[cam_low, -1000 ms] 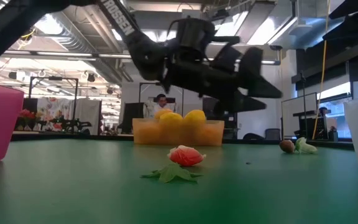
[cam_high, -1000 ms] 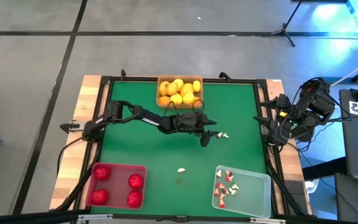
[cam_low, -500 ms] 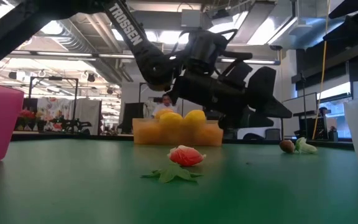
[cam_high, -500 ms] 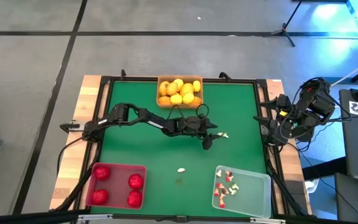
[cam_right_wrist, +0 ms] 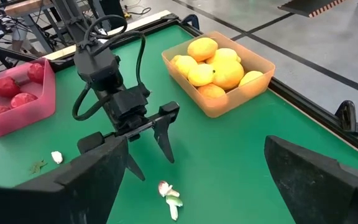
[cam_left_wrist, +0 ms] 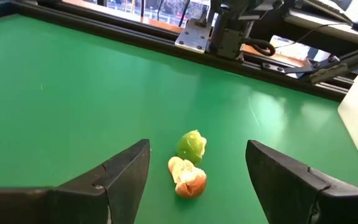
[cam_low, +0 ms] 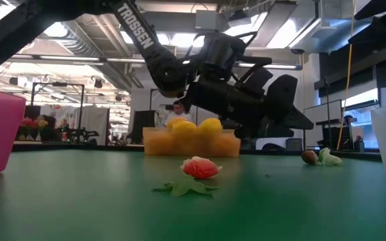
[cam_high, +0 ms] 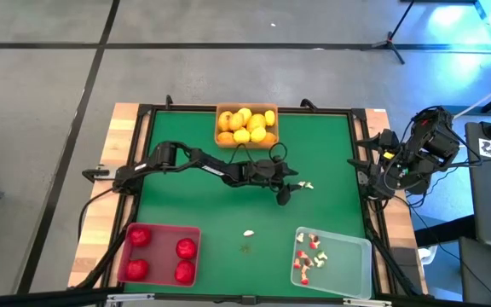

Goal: Sort produce into baskets
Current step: Put the brown mushroom into the transparent bin

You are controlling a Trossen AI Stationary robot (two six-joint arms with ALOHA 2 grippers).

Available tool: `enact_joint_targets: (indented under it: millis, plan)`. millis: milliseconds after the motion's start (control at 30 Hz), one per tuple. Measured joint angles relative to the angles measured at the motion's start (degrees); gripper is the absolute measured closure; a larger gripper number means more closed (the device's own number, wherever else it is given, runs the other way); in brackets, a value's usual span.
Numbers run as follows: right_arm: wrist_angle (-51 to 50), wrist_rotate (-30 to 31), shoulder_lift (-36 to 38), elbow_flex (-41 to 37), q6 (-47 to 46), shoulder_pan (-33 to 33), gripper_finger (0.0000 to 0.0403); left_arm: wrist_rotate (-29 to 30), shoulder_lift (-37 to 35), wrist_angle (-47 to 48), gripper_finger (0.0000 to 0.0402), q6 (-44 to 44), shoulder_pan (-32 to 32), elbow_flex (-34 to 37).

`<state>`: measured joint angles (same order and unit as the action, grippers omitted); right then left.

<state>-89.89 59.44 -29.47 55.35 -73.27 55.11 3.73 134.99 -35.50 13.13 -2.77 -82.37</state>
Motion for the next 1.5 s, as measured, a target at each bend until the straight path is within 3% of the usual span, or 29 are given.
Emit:
enact_joint_targets:
  millis: [167, 500, 833, 1033, 1233, 1500]
  plan:
    - [-0.01, 0.0, 0.0, 0.0, -1.28, -0.02, 0.0029, -1.59, 3.2, 0.68, 0.014, -0.18, 0.21, -3.28]
    - [0.26, -1.14, 0.0, 0.0, -1.58, 0.0, 0.0029, -3.28, 4.64, 13.88, 0.014, -4.5, 0.08, -9.27]
    - [0.39, -1.17, 0.0, 0.0, -2.57, -0.01, 0.0029, -4.16, 5.84, 13.45, 0.014, -7.16, -0.34, -11.68]
    - [0.39, -1.18, 0.0, 0.0, -3.05, -0.02, 0.0029, -6.25, 8.64, 21.41, 0.014, -9.13, -0.76, -17.69]
    - [0.39, -1.18, 0.0, 0.0, -3.03, -0.01, 0.0029, -5.84, 8.56, 23.29, 0.0142, -9.85, -0.82, -17.94]
    - [0.39, -1.2, 0.0, 0.0, -3.68, -0.02, 0.0029, -4.76, 8.43, 25.57, 0.022, -8.81, -1.02, -18.05]
